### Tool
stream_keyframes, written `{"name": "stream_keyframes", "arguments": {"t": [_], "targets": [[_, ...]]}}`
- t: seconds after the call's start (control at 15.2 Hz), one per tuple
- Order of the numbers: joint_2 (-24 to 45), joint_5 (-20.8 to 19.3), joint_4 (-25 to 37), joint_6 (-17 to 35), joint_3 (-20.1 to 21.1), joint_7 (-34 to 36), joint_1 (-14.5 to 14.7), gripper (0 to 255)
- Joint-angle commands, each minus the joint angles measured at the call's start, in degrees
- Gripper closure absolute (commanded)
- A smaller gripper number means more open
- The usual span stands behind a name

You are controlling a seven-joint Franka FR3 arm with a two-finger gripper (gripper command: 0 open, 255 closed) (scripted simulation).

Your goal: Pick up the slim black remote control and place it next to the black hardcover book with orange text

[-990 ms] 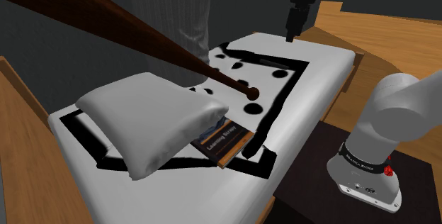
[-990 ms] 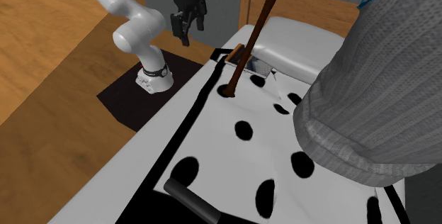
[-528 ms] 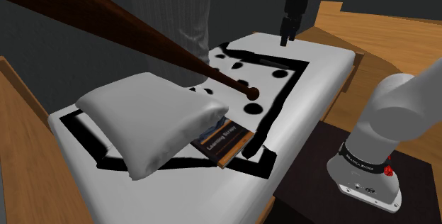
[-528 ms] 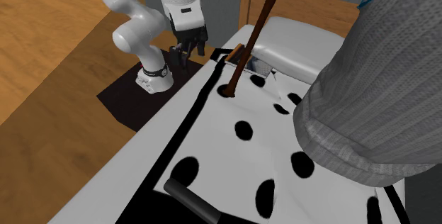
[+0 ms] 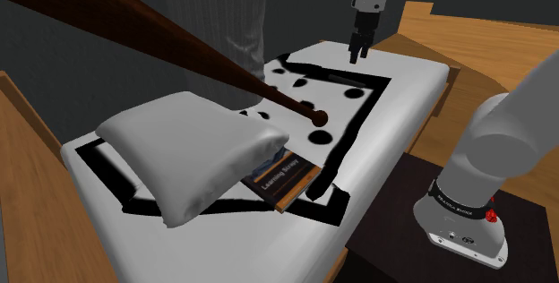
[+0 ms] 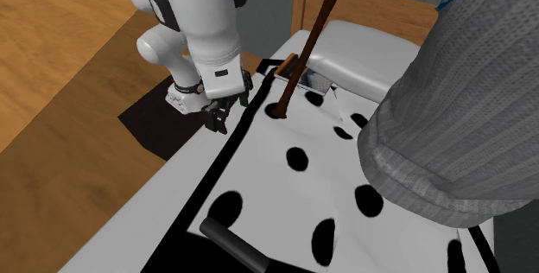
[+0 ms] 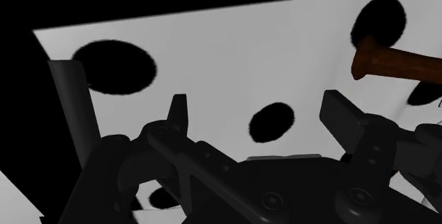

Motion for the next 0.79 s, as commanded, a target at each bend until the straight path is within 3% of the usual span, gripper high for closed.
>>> {"name": "stream_keyframes", "arguments": {"t": [0.0,0.4,0.73], "targets": [[4.1,1.2,1.7,2.1,-1.9,-2.2,-0.2,0],[16.9,7.0,9.0,5.8,-6.4,-9.5,-1.8,0],[28.5,13.6,17.1,6.9,-8.2,-15.7,-4.9,0]]}}
